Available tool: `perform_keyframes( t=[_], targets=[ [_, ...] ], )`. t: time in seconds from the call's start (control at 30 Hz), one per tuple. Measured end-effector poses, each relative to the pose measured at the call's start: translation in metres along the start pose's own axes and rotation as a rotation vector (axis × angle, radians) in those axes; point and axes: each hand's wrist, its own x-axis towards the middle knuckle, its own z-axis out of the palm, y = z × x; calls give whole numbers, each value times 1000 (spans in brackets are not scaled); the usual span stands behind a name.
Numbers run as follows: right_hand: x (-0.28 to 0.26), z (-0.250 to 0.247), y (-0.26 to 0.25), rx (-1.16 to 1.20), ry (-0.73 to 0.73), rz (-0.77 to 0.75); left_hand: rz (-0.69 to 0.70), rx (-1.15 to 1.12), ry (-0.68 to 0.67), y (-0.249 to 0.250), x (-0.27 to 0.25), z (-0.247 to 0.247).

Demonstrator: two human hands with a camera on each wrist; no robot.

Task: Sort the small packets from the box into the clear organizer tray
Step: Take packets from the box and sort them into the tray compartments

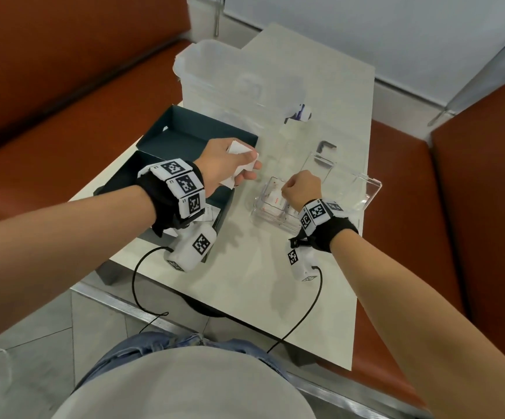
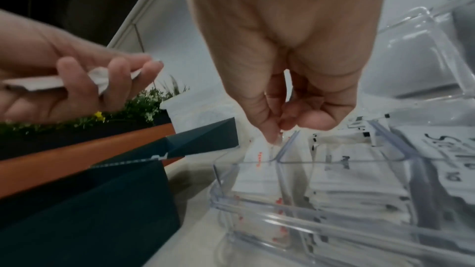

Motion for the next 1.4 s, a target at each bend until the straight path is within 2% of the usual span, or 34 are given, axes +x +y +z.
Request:
perform_keyframes(
  t=[0.1,0.23,0.37,0.53,0.6,0.67,0.77,0.83,0.93,1.03,1.13,1.23,1.3,1.4],
  targets=[
    [0,2,-2,-95,-36,1,-15,21,-5,-1,2,-3],
    [-3,0,-6,-195,-42,-116,-46,-8,-11,7,8,-6],
    [-6,4,-9,-375,-143,-114,-187,-176,-101,19,14,-5],
    [-7,0,-8,-354,-183,-100,-289,-403,-180,29,21,-6],
    [-5,-7,-7,-267,-112,-135,-254,-386,-154,31,25,-6],
    [-3,-20,-11,-32,13,-180,-194,-313,-129,34,29,-4],
    [-5,-41,-21,325,192,-206,-101,-111,-113,33,34,1],
    [-7,-51,-28,470,239,-206,-43,33,-116,32,38,3],
    [-12,-56,-32,556,173,-188,-10,123,-164,33,37,6],
    [-15,-56,-32,545,99,-193,-34,70,-174,35,37,10],
    [-14,-59,-30,593,153,-105,-148,-146,-214,38,34,12],
    [-16,-62,-31,755,167,-13,-170,-352,-202,38,34,11],
    [-21,-61,-34,891,102,-2,-125,-375,-151,37,37,13],
    [-28,-58,-39,1073,-89,25,-28,-411,-121,36,41,20]
  ],
)
